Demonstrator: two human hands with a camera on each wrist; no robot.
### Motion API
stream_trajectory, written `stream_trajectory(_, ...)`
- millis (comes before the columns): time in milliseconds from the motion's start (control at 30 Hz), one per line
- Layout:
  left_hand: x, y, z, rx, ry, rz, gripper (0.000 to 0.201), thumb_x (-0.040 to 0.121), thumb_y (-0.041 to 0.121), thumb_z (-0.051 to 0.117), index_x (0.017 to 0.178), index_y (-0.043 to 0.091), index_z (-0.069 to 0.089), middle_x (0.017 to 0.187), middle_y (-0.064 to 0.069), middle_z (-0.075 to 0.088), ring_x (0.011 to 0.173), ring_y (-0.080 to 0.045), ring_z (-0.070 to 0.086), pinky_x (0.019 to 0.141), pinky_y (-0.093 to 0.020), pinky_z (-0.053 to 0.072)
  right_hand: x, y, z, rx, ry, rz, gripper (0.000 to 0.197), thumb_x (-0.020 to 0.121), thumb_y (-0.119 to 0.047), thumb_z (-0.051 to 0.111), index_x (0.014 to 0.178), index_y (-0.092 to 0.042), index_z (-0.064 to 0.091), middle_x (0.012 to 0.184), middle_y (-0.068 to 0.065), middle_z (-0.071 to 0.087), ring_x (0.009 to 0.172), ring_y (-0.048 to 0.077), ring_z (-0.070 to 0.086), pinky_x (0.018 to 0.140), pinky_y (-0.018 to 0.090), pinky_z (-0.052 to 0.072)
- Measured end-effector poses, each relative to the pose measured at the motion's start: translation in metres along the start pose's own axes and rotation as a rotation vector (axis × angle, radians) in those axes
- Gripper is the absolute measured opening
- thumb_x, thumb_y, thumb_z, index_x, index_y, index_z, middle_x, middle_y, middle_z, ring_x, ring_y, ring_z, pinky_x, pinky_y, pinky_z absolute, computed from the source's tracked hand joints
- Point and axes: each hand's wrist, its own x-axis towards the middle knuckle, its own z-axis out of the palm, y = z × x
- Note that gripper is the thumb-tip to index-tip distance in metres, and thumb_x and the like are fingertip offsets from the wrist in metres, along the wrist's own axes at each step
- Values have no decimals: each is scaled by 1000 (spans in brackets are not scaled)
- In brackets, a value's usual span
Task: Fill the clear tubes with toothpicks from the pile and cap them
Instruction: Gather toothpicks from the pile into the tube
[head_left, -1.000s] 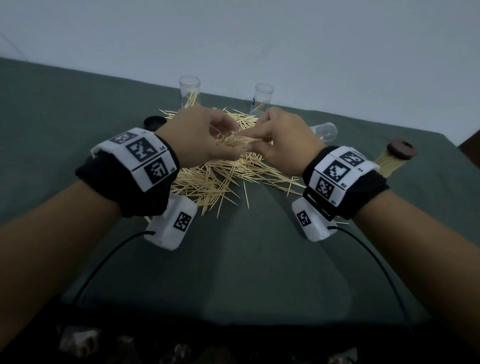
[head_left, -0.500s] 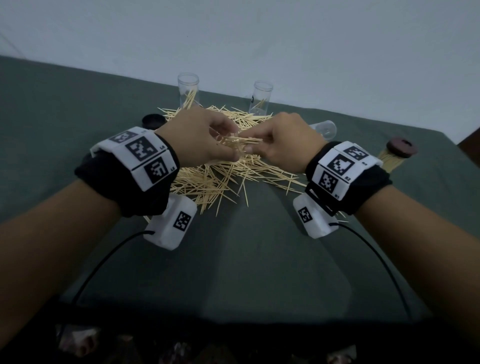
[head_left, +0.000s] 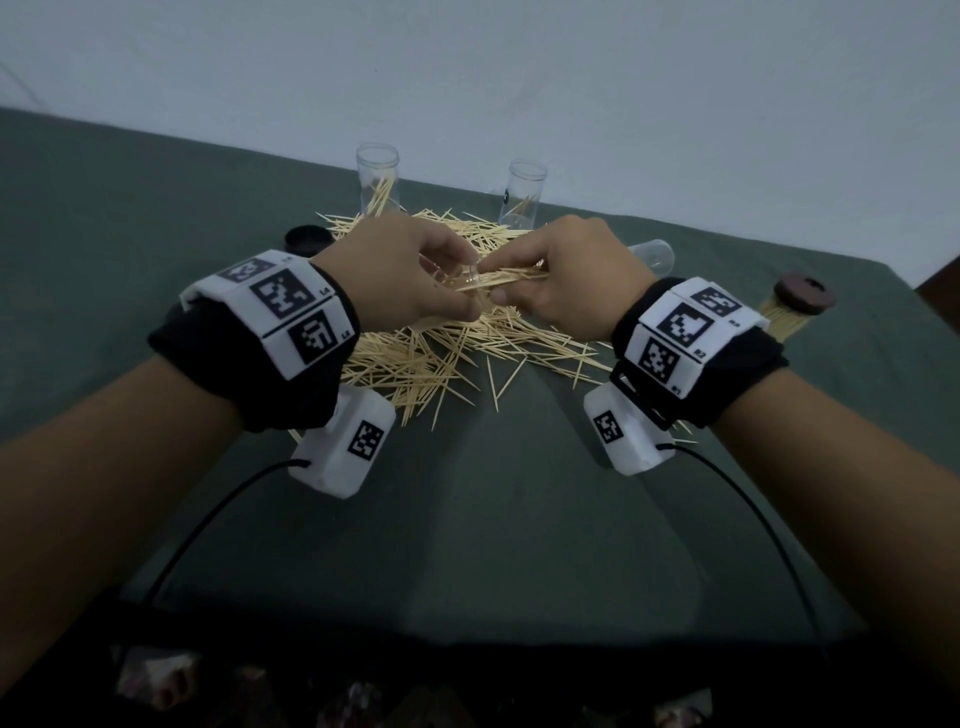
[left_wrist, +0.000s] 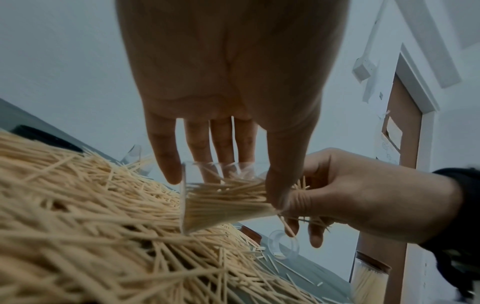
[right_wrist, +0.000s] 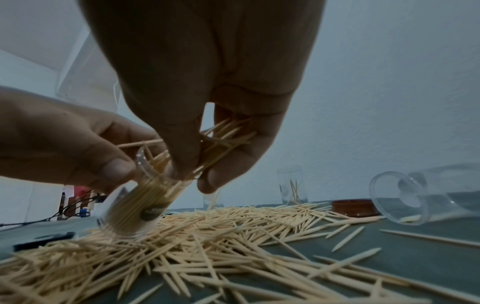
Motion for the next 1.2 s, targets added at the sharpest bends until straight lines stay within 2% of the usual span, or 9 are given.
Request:
stream_trajectory(167, 0, -1, -3, 11, 26, -6, 52, 70, 44, 82, 117, 31, 66, 97, 19, 65, 98, -3, 62, 76, -14, 42, 2, -1, -2, 8, 12, 56, 35, 76, -34, 80, 109, -36, 70, 97, -14, 65, 94, 3, 57, 89, 24, 45)
stream_trajectory(300, -1, 1, -2, -6, 8, -9, 52, 69, 45, 83, 116, 32, 66, 98, 20, 65, 98, -1, 62, 84, -21, 46, 0, -2, -2, 41, 16, 25, 18, 81, -32, 76, 99, -36, 75, 65, -23, 58, 67, -2, 56, 75, 23, 46)
stream_trajectory(367, -1, 3, -1, -14, 1, 1, 50, 68, 46, 82, 114, 32, 66, 96, 20, 65, 97, 0, 62, 86, -21, 46, -2, -4, -2, 27, 10, -8, 18, 82, -31, 75, 100, -36, 76, 60, -25, 56, 62, -5, 55, 72, 18, 43)
stream_trajectory(433, -1, 2, 0, -15, 4, 2, 48, 69, 46, 82, 112, 34, 66, 95, 20, 65, 97, 1, 62, 82, -19, 46, -2, -5, -1, 19, 8, -10, 22, 82, -31, 75, 104, -36, 75, 70, -22, 61, 66, -4, 55, 76, 18, 44)
stream_trajectory(567, 0, -1, -2, -6, 30, -9, 51, 70, 46, 82, 116, 31, 65, 99, 18, 65, 97, -1, 61, 79, -18, 44, 1, -4, -3, 44, 36, 23, 32, 78, -32, 79, 109, -35, 72, 103, -13, 69, 92, 0, 60, 89, 23, 48)
stream_trajectory(700, -1, -1, -5, -23, 32, -16, 50, 70, 44, 82, 116, 32, 65, 94, 21, 64, 96, 1, 62, 79, -18, 44, 1, -3, -3, 30, 104, 5, 18, 84, -22, 74, 99, -32, 75, 85, -15, 65, 77, -1, 57, 79, 17, 46)
stream_trajectory(833, -1, 1, -3, -19, 21, -7, 51, 70, 44, 82, 116, 31, 66, 96, 21, 64, 98, -1, 62, 79, -17, 43, 0, -6, 1, 4, 100, -41, 21, 85, -18, 72, 102, -30, 76, 79, -19, 61, 69, -4, 54, 76, 11, 40)
stream_trajectory(1000, 0, -3, -5, -37, 50, -29, 51, 70, 46, 82, 116, 32, 65, 95, 20, 64, 94, 1, 62, 82, -21, 47, 2, -4, 0, 36, 99, -34, 29, 80, -27, 78, 109, -30, 72, 95, -17, 62, 86, -1, 56, 82, 16, 42)
stream_trajectory(1200, -2, 0, -4, -54, 11, 2, 52, 69, 45, 82, 117, 31, 65, 98, 19, 65, 97, 0, 62, 86, -22, 49, 0, -3, 3, 58, 162, -55, 17, 82, -25, 76, 98, -29, 77, 85, -16, 68, 81, -2, 59, 77, 11, 43)
